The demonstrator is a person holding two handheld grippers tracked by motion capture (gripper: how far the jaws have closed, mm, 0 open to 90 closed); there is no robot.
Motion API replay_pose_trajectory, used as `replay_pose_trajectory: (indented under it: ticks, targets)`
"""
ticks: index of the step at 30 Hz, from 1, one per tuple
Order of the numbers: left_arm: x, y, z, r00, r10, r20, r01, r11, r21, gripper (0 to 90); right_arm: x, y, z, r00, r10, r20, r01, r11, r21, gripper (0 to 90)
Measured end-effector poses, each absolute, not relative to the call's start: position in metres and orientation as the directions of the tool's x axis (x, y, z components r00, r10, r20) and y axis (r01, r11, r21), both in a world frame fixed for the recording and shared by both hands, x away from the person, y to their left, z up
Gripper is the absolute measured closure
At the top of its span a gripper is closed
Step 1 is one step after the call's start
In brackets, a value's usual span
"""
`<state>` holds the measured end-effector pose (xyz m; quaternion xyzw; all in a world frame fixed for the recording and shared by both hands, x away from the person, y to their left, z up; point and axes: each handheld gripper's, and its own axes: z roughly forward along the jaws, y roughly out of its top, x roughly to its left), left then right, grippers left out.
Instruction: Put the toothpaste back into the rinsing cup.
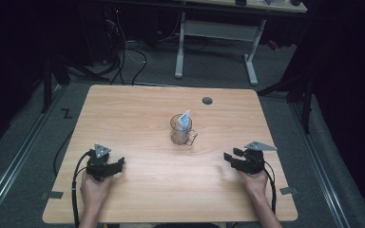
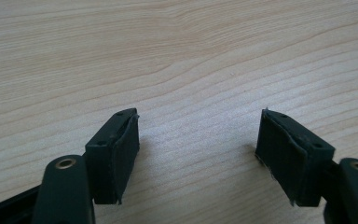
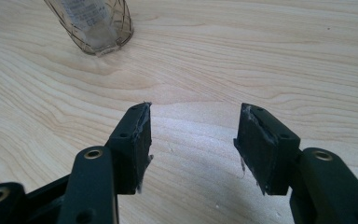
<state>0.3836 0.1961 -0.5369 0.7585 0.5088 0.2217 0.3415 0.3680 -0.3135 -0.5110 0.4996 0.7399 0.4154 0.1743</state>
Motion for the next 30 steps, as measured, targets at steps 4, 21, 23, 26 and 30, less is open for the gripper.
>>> replay_pose_trajectory:
  ticks: [4, 21, 23, 26, 30]
  targets:
    - [0.384, 0.196, -0.537, 0.384, 0.923, -0.011, 0.621, -0.249, 0.744, 29.8, 0.370, -0.310, -0.515, -0.438, 0.888, 0.139, 0.598, 0.172, 0.783, 44.8]
    - [0.384, 0.196, -0.537, 0.384, 0.923, -0.011, 0.620, -0.249, 0.744, 29.8, 0.379, -0.305, -0.529, -0.422, 0.900, 0.106, 0.620, 0.201, 0.759, 44.8]
    - [0.384, 0.196, -0.537, 0.384, 0.923, -0.011, 0.620, -0.249, 0.744, 29.8, 0.380, -0.305, -0.530, -0.419, 0.902, 0.102, 0.622, 0.204, 0.756, 44.8]
    - [0.384, 0.196, -0.537, 0.384, 0.923, -0.011, 0.620, -0.249, 0.744, 29.9, 0.380, -0.305, -0.530, -0.416, 0.904, 0.096, 0.621, 0.205, 0.757, 44.9]
    - [0.384, 0.196, -0.537, 0.384, 0.923, -0.011, 0.620, -0.249, 0.744, 29.8, 0.381, -0.305, -0.530, -0.408, 0.909, 0.090, 0.624, 0.205, 0.754, 45.0]
